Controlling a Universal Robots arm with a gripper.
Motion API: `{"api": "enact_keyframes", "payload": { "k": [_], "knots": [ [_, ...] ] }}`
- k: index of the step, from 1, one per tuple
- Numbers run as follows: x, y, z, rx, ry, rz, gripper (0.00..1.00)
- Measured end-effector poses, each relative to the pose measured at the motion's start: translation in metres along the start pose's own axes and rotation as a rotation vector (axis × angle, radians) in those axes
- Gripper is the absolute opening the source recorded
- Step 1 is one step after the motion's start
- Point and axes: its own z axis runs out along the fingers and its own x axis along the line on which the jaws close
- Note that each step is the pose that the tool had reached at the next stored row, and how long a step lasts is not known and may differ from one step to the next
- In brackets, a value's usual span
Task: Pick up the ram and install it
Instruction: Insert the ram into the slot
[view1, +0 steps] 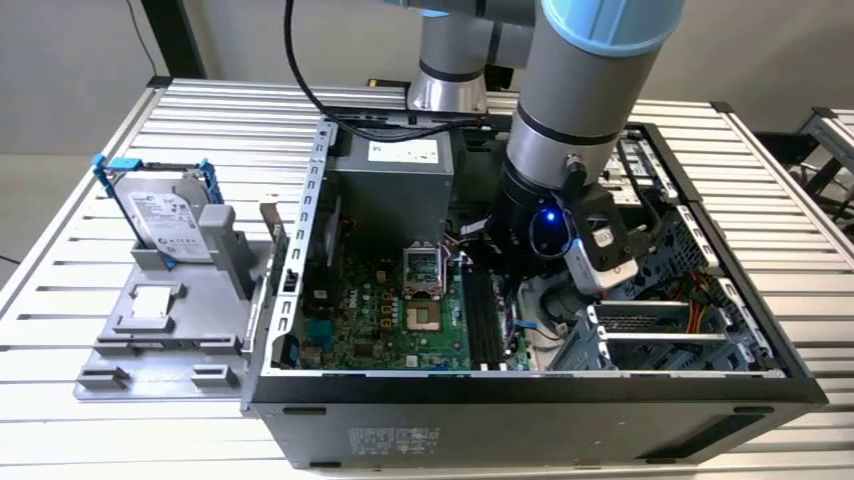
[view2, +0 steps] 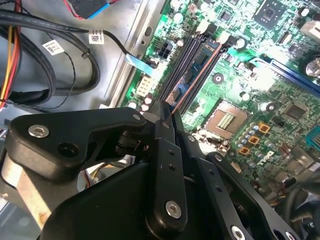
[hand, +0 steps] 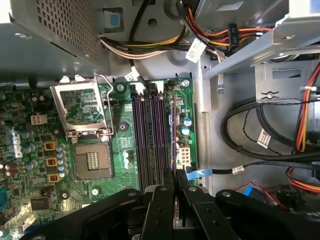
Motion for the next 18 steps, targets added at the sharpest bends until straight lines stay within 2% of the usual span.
{"api": "enact_keyframes", "payload": {
  "k": [11, 18],
  "knots": [
    [-0.0006, -0.0004, 0.0182, 0.0, 0.0, 0.0, 0.0],
    [-0.0009, -0.0003, 0.0248, 0.0, 0.0, -0.001, 0.0]
  ]
}}
